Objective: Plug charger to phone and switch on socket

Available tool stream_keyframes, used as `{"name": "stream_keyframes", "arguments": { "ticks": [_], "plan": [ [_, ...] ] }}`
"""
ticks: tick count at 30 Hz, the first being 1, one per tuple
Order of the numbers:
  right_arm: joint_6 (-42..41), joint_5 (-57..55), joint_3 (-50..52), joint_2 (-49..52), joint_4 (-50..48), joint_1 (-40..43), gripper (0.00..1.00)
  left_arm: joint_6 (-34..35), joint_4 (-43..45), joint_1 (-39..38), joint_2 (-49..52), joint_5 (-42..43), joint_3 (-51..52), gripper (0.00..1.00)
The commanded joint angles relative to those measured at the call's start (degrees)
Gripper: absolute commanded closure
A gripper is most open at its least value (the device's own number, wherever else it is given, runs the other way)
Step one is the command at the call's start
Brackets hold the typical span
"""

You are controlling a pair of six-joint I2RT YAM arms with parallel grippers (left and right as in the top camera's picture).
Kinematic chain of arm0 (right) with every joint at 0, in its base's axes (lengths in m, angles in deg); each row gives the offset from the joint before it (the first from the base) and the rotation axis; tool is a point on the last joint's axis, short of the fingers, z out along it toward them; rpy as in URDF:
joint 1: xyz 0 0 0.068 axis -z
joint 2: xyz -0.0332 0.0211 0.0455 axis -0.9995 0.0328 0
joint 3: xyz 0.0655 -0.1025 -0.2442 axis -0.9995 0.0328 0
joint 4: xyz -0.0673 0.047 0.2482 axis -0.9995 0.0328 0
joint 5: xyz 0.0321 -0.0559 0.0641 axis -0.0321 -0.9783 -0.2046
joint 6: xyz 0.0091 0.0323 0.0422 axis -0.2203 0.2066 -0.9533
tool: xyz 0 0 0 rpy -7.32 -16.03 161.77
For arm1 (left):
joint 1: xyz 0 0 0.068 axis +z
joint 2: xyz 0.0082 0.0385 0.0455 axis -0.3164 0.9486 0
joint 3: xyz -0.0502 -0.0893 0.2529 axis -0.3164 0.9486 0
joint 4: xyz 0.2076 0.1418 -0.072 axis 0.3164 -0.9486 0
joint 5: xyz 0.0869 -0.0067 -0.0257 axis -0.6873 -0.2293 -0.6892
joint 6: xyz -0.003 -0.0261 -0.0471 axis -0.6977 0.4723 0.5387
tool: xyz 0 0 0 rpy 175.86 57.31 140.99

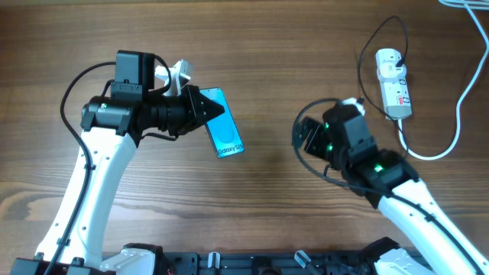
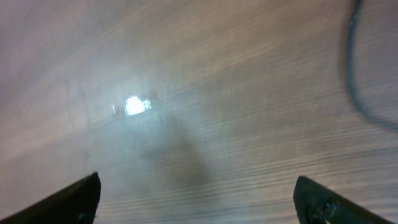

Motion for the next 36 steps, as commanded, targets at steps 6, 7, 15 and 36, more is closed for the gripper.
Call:
{"name": "stream_keyframes", "arguments": {
  "ticks": [6, 7, 15, 36],
  "plan": [
    [2.7, 2.8, -8.5, 13.5, 3.9, 17.7, 0.0, -1.1, 0.4, -2.8, -1.2, 0.6, -1.0, 0.96],
    [5.1, 2.7, -8.5, 14.6, 3.2, 17.9, 0.0, -1.1, 0.4, -3.0, -1.2, 0.6, -1.0, 0.96],
    [3.5, 7.8, -8.3, 16.0, 1.7, 17.9, 0.96, -1.1, 0.4, -3.0, -1.2, 0.6, -1.0, 0.96],
    [17.2, 40.9, -8.3, 16.0, 14.5, 18.0, 0.96, -1.1, 0.0, -3.0, -1.2, 0.6, -1.0, 0.96]
  ]
}}
